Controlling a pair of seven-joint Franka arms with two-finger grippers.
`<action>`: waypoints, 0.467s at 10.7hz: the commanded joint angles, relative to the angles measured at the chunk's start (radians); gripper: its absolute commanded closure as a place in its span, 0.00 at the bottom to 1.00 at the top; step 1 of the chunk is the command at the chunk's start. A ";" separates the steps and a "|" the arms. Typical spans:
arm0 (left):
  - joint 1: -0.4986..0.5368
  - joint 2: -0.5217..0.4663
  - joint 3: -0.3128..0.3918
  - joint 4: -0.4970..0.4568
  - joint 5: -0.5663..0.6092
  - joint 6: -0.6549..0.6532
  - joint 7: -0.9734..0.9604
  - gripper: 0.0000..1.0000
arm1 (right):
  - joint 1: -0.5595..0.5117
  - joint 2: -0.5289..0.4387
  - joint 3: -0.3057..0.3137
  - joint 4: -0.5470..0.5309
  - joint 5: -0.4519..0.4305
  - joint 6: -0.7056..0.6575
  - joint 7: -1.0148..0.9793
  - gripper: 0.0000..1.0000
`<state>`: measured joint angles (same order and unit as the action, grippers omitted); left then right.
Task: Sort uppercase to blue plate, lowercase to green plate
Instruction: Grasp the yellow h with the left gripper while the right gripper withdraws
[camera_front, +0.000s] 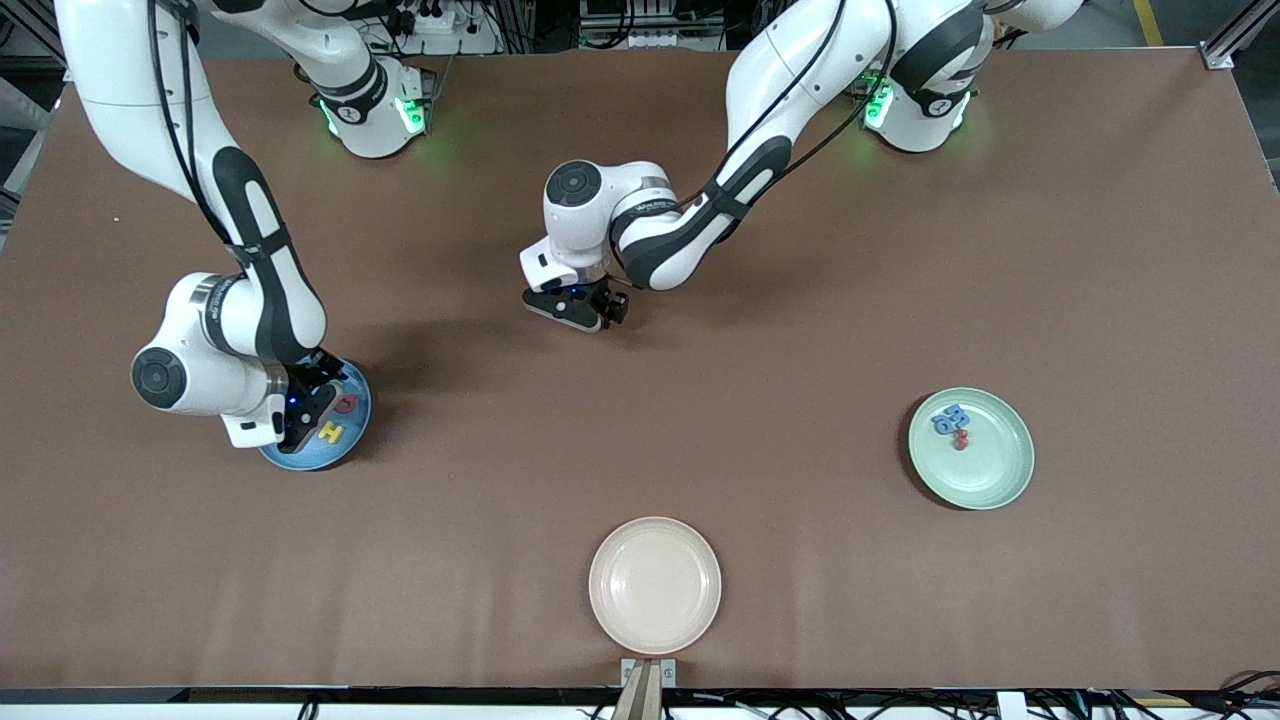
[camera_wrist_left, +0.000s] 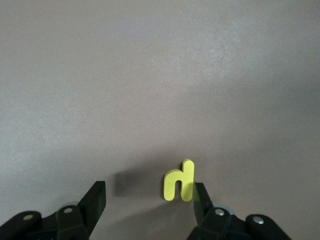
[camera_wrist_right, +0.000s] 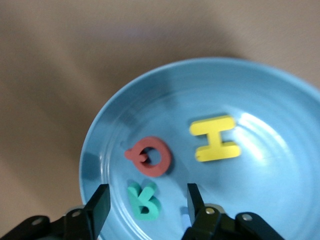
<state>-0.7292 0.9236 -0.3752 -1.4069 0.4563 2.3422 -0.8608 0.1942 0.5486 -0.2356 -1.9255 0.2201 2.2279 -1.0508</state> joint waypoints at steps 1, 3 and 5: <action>-0.026 0.018 0.018 0.043 -0.027 -0.009 0.014 0.21 | -0.006 -0.022 0.002 0.066 0.004 -0.017 0.133 0.29; -0.033 0.024 0.022 0.045 -0.027 -0.003 0.016 0.22 | -0.007 -0.036 0.007 0.106 -0.008 -0.028 0.368 0.28; -0.036 0.026 0.025 0.045 -0.027 0.000 0.016 0.25 | -0.002 -0.039 0.015 0.178 -0.124 -0.091 0.637 0.28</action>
<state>-0.7436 0.9341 -0.3701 -1.3937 0.4563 2.3429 -0.8608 0.1949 0.5249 -0.2339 -1.7935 0.1712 2.1891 -0.5805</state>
